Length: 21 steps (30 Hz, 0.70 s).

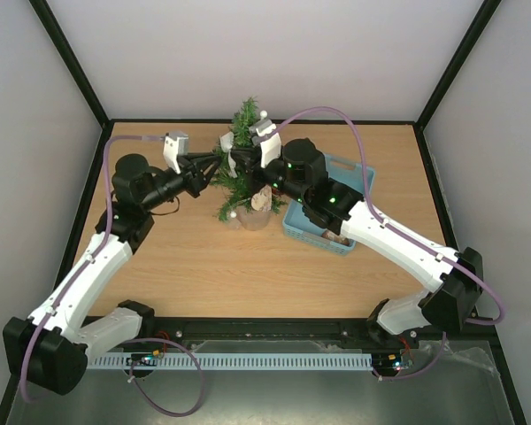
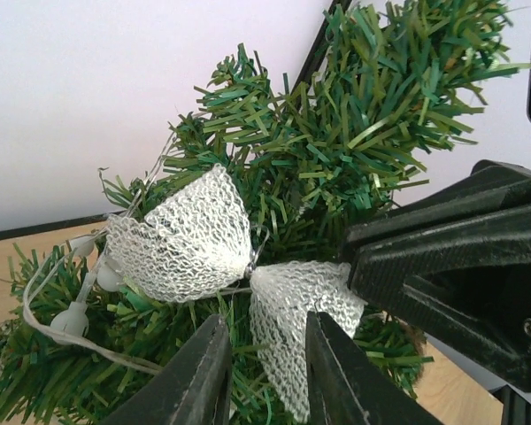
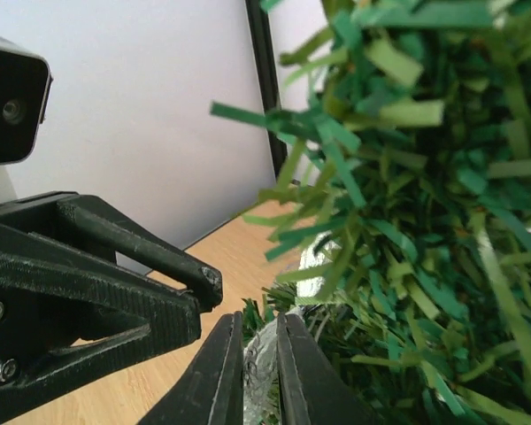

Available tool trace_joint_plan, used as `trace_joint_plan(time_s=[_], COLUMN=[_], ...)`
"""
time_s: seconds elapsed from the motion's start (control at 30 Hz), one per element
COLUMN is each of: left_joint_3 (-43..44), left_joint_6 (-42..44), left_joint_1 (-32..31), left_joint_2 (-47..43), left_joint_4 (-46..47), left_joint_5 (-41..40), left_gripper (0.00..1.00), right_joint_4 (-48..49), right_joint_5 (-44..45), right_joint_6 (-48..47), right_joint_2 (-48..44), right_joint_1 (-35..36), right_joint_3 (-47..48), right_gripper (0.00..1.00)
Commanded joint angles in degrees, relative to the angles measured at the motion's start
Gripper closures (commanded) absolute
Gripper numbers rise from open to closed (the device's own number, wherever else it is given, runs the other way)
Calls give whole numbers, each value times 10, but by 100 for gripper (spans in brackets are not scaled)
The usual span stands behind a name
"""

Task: Decorate the small christmas tree
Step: Place the decoration item on the Christmas tree.

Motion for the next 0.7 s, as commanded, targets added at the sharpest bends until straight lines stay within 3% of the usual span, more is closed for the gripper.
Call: trace_joint_plan(time_s=[0.0, 0.13, 0.37, 0.67], left_joint_3=[26, 33, 38, 43], left_joint_6=[-9, -3, 4, 13], left_joint_1=[-11, -21, -40, -53], left_joint_2=[19, 35, 48, 65], left_joint_4=[40, 44, 57, 59], left_joint_5=[17, 17, 13, 11], left_gripper=[76, 76, 78, 79], right_joint_4=[-15, -12, 5, 11], right_joint_5=[23, 23, 16, 24], right_joint_6=[-8, -3, 16, 20], right_joint_2=[-18, -25, -38, -63], right_joint_1=[-2, -2, -2, -2], right_joint_3=[-5, -15, -32, -54], right_gripper=[90, 95, 94, 75])
